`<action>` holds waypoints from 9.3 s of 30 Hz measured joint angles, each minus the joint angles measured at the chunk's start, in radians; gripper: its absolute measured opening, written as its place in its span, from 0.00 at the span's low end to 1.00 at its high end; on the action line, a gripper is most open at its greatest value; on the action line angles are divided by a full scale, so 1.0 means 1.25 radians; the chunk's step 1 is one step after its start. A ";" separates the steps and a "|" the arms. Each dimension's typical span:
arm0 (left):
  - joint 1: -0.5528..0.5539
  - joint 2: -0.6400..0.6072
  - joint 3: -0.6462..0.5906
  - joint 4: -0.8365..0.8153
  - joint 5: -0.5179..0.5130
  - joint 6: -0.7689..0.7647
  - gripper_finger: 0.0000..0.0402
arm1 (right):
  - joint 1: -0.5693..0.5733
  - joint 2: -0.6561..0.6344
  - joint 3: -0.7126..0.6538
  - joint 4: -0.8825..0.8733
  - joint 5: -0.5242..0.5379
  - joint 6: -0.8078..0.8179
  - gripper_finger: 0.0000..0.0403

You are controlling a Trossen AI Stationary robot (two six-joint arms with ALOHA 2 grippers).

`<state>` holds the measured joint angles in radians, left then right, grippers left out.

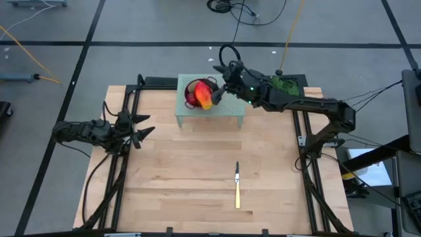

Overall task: Pick & Place Fruit
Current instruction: Put the mango into violet strainer bowl on the shelf, then put the table knife on the shelf

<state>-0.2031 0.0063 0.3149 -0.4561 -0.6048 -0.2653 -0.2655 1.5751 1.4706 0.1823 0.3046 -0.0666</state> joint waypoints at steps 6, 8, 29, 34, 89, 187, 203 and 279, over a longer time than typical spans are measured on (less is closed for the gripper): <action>0.000 0.000 0.000 0.014 0.000 0.008 0.77 | 0.049 -0.071 -0.001 -0.073 0.053 -0.047 0.71; 0.000 0.000 0.000 0.014 0.000 0.008 0.77 | 0.070 -0.089 0.000 -0.085 0.053 -0.056 0.71; 0.000 0.000 0.000 0.017 0.000 0.005 0.77 | 0.255 -0.082 -0.002 -0.415 0.092 -0.020 0.71; 0.000 0.000 0.000 0.019 0.001 0.001 0.77 | 0.250 -0.041 -0.002 -0.430 0.089 -0.020 0.68; 0.000 0.000 0.000 0.034 0.000 -0.004 0.77 | 0.093 0.053 -0.005 -0.383 -0.115 -0.065 0.00; 0.000 0.000 0.000 0.044 0.010 0.065 0.77 | 0.510 -0.093 -0.004 -0.877 -0.122 0.790 0.00; -0.001 0.000 0.000 0.092 0.401 0.198 0.77 | 0.584 -0.033 -0.005 -0.887 -0.164 1.144 0.00; 0.000 0.000 0.000 0.027 0.443 0.188 0.77 | 0.675 0.261 0.061 -0.875 -0.244 1.649 0.57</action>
<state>-0.2035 0.0063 0.3149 -0.4229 -0.0517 -0.0307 0.5779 1.9011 1.5463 -0.9117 -0.0010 1.9949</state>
